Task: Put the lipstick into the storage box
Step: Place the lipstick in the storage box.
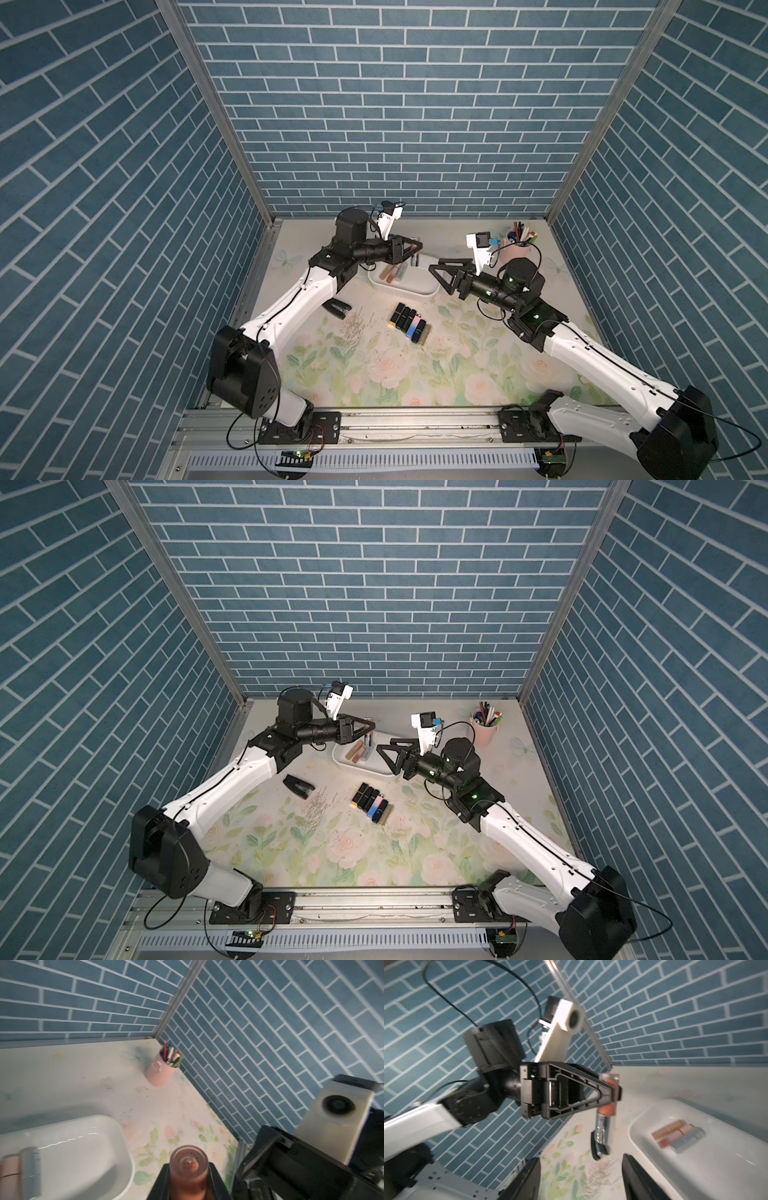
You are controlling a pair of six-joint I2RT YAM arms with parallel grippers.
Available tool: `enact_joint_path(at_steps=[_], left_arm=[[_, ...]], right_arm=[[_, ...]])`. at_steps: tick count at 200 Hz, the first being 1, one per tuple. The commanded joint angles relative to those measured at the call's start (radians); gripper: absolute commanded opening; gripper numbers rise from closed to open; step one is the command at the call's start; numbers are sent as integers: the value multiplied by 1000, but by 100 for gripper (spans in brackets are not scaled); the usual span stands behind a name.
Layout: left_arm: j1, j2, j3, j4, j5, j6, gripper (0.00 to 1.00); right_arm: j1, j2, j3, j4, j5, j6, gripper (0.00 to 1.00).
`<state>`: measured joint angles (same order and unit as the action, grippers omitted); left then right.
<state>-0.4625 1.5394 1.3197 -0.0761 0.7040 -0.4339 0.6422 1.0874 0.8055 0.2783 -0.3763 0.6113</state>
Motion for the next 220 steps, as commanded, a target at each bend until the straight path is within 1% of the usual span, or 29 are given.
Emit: enact_joint_path(at_steps=[1,30,60,92,144,180,220], left_arm=[[-1,57,57,-168,-215,106,0],[-32,152,132,-230,-394,166,0],[-77,262,211,-274,-532,216,0],[-109,391,312,-312,-612,258,0],[-132,576,447,-352,-677,291,0],[-134,655,486,-359,-699,299,0],[-136,705,490,-355,-706,304,0]], right_arm=[[-7,22,5,-295,237,-38,66],[-7,110,37,-481,334,-14,66],[-4,201,33,-555,325,5,66],[5,236,18,-556,309,18,66],[13,229,15,-591,329,12,66],[17,222,6,-597,333,13,66],[27,228,3,-596,336,18,66]])
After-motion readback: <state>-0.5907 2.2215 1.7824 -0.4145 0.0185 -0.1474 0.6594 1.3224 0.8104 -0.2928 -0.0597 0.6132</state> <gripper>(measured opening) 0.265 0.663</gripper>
